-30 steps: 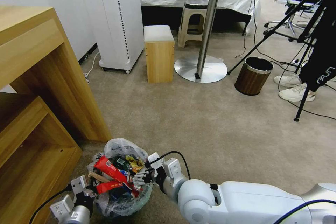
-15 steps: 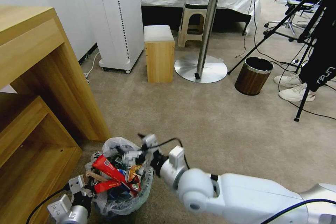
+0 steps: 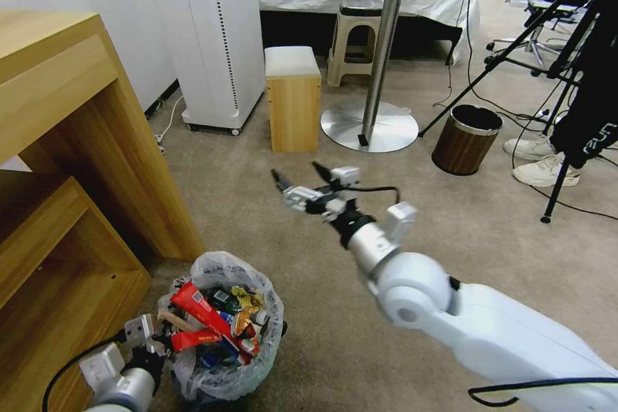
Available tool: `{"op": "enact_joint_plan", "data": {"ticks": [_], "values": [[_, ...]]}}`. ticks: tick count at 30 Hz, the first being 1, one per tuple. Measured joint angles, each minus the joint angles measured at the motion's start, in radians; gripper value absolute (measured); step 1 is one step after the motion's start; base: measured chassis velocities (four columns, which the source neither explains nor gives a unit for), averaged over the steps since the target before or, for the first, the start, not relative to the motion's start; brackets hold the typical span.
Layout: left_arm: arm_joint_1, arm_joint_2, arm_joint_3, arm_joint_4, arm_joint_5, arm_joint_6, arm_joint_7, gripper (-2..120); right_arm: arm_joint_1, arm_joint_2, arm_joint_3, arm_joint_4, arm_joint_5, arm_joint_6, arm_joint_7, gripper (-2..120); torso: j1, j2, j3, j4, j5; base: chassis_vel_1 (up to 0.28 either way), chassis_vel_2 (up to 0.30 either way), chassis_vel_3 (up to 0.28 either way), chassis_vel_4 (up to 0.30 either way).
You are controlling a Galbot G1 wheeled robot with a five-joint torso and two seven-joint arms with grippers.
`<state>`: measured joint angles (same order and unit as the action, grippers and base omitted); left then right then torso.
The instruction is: Pick up the trash bin and place the garbage on the floor into it.
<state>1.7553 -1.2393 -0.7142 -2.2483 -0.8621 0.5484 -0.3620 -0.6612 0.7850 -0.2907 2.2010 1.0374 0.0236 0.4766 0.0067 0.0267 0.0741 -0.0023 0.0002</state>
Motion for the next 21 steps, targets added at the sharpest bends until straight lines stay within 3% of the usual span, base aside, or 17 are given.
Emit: {"op": "enact_joint_plan", "data": {"ticks": [8,16,21], "values": [[-0.088,0.123,0.024,0.088,-0.219,0.028,-0.088,0,-0.132,-0.099,0.181,0.039,-0.004,0.006,0.002,100,0.0,0.0,0.0,-0.0001,-0.0003,0.0,0.0,0.0,0.0],[-0.17,0.179,0.065,0.188,-0.317,0.027,-0.13,0,-0.19,-0.119,0.287,0.044,0.002,0.019,0.003,100,0.0,0.0,0.0,0.0001,-0.0002,0.0,0.0,0.0,0.0],[-0.196,0.195,0.083,0.213,-0.354,0.025,-0.15,0,-0.197,-0.122,0.306,0.037,0.002,0.024,0.002,100,0.0,0.0,0.0,0.0001,0.0001,0.0,0.0,0.0,0.0]]}}
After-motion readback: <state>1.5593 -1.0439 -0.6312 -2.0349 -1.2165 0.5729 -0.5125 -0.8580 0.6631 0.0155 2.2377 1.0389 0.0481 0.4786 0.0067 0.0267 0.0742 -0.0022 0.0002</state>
